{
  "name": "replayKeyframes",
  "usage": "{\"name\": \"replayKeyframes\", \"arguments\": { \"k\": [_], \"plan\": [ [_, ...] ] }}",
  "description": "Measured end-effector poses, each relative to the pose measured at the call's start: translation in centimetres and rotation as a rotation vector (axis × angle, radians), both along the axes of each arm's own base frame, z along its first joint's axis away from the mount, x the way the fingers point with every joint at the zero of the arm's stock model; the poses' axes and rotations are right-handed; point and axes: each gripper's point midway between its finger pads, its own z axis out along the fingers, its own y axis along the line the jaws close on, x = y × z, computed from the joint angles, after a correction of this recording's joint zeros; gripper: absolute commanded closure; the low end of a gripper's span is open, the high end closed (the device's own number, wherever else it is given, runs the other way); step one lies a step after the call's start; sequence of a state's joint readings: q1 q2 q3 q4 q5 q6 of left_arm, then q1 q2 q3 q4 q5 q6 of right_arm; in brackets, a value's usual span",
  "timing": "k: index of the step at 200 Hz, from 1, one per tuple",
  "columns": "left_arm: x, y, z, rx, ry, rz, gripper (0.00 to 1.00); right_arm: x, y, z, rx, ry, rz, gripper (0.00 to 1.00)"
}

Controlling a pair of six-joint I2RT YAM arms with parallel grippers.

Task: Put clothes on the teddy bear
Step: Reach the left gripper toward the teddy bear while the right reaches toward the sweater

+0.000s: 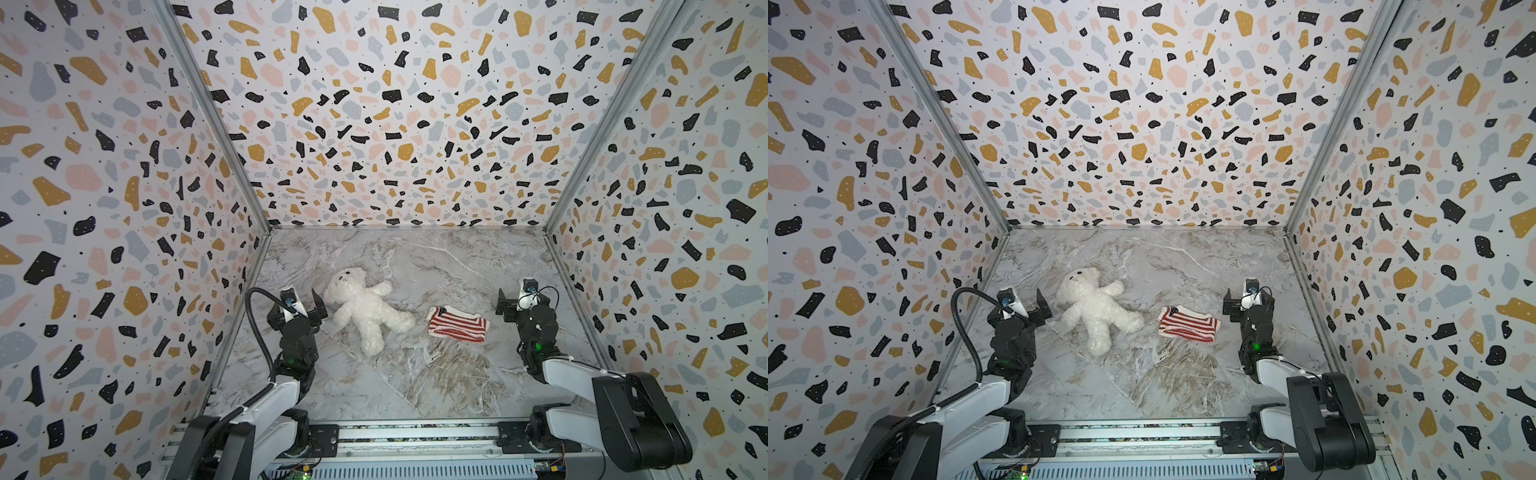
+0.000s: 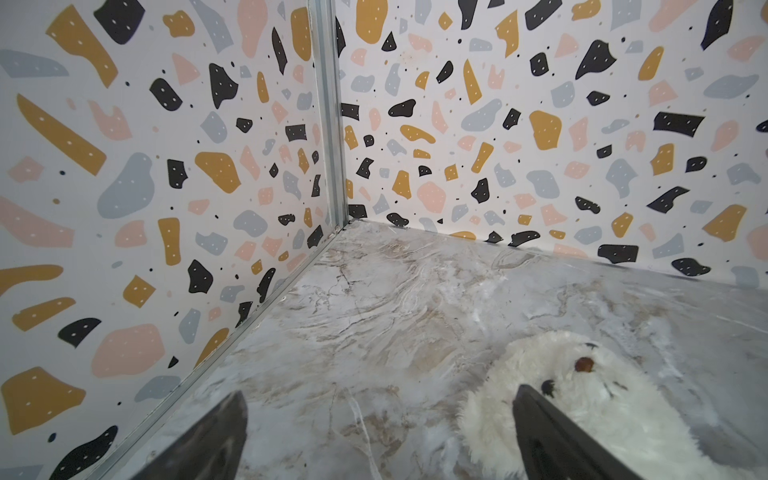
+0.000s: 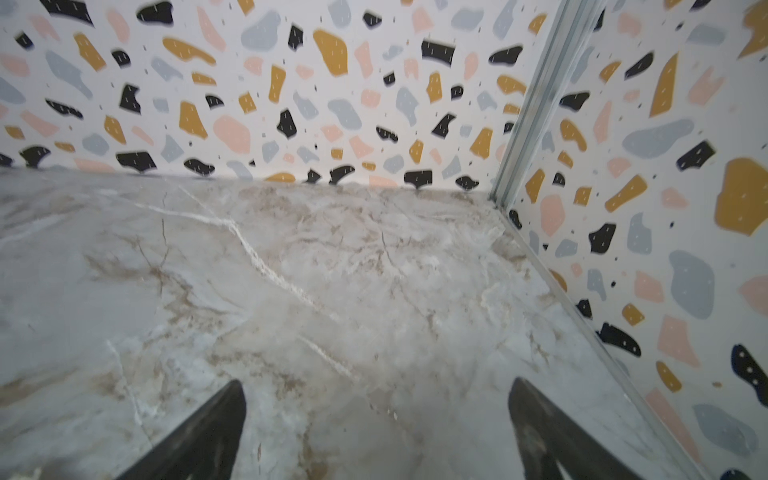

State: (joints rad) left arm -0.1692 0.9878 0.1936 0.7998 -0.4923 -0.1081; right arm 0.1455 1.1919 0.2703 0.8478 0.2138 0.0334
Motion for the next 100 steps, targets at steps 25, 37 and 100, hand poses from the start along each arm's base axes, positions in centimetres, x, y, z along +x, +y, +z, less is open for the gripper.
{"name": "replayKeyframes", "arguments": {
  "k": [25,37,100],
  "plan": [
    [0.6,-1.4,3.3,-0.109,-0.062,-0.077,0.00,1.3,0.0,3.2,0.090,0.011,-0.046,0.01],
    [0.8,-2.2,4.6,-0.187,-0.083,-0.122,0.00,1.9,0.5,4.6,0.130,0.028,-0.048,0.01],
    [2.8,-6.4,4.9,-0.529,0.108,-0.253,0.00,0.9,8.6,1.0,0.152,0.308,0.162,0.01]
  ]
}}
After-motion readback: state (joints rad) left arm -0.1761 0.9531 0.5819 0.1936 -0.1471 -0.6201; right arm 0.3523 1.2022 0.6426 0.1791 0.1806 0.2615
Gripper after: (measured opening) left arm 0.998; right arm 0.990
